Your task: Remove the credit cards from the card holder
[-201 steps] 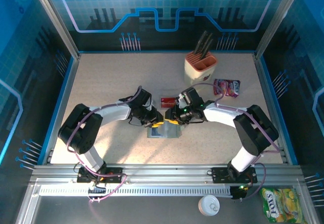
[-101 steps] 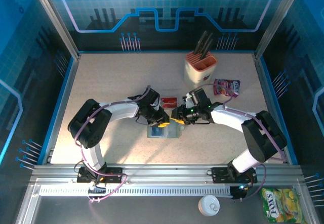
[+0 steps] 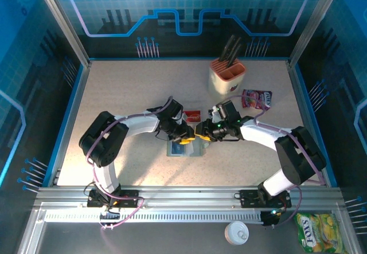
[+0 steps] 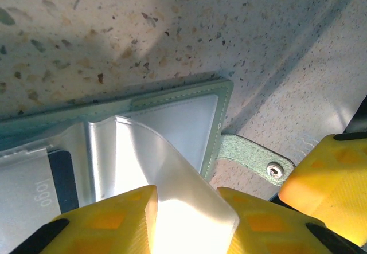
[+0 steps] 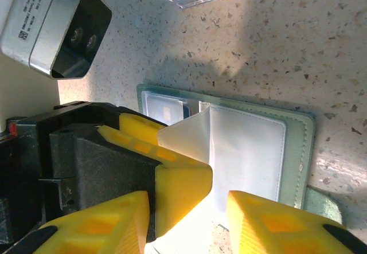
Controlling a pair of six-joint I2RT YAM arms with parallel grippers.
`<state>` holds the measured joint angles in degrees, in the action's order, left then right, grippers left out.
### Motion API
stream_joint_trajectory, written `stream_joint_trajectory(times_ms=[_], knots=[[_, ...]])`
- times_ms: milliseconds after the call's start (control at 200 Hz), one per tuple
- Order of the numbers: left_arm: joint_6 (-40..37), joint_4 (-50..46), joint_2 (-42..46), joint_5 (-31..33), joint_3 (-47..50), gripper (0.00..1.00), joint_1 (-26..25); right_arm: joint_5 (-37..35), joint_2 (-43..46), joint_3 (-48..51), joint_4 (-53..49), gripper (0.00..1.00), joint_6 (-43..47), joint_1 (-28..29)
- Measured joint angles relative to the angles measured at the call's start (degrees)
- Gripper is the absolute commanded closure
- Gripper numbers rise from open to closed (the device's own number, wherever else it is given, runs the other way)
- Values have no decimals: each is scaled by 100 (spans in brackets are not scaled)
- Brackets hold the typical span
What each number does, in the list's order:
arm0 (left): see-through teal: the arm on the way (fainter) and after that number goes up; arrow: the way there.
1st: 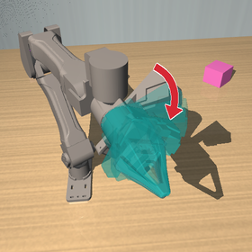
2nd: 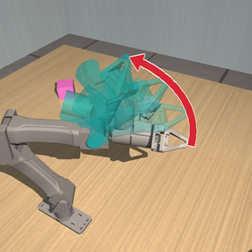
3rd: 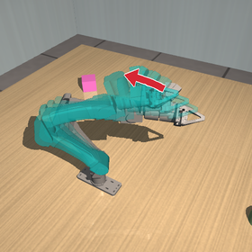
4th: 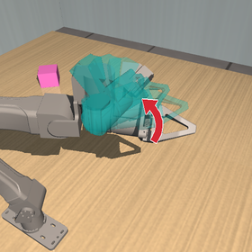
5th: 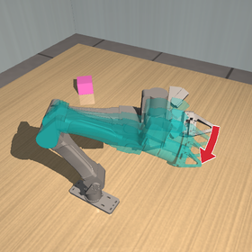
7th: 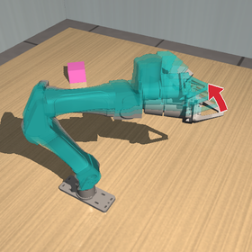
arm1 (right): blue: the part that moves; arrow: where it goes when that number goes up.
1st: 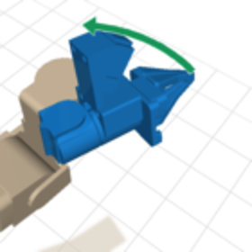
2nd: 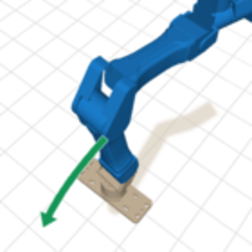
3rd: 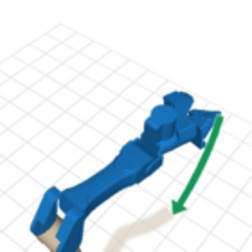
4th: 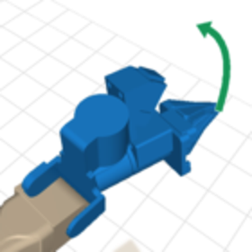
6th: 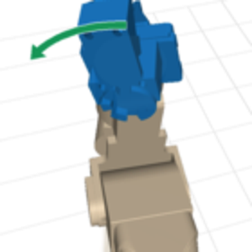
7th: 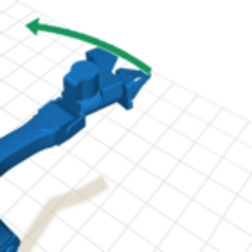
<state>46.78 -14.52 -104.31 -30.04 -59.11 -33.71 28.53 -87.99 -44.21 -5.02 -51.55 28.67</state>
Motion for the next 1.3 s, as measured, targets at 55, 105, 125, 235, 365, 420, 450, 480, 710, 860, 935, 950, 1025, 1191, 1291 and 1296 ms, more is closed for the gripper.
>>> stream_joint_trajectory(times_ms=[55, 105, 125, 235, 365, 420, 450, 480, 710, 860, 935, 950, 1025, 1191, 1291, 1296], knots=[[-7, -22, 0, 0, -11, 64, 0, 0, 9, 2, 0, 58, 0, -4], [-17, -26, 0, 2, -22, 64, 0, 0, 15, 2, 0, 58, -2, -4], [-15, -44, 0, 7, -31, 64, 0, -4, 24, 2, 0, 58, 0, -11], [-17, -68, -7, -4, -109, 63, 0, -76, 138, 4, -48, 58, 0, -26], [-17, -61, -87, -90, -289, 63, -4, -282, 367, 2, -195, 58, 39, -52], [-17, -61, -116, -131, -345, 63, -13, -337, 446, 0, -275, 58, 59, -63], [-17, -57, -127, -144, -354, 63, -17, -372, 479, -2, -313, 58, 63, -63], [-17, -42, -136, -173, -358, 63, -22, -385, 503, -2, -354, 58, 68, -63], [-17, -20, -149, -177, -361, 63, -20, -411, 531, -2, -461, 58, 81, -59], [4, 105, -24, -173, -144, 63, 33, -409, 466, -24, -463, 58, 81, 26], [37, 160, 125, -173, 59, 64, 105, -396, 343, -83, -463, 58, 79, 111], [50, 162, 160, -173, 98, 64, 125, -391, 315, -96, -461, 58, 79, 136], [96, 210, 345, -173, 291, 64, 236, -389, 157, -181, -457, 58, 76, 236], [133, 321, 776, -170, 671, 65, 527, -387, -195, -341, -402, 58, 31, 487], [131, 330, 999, -170, 892, 66, 710, -385, -411, -437, -328, 59, -20, 627], [131, 330, 1005, -170, 901, 66, 715, -387, -424, -444, -323, 59, -31, 634]])
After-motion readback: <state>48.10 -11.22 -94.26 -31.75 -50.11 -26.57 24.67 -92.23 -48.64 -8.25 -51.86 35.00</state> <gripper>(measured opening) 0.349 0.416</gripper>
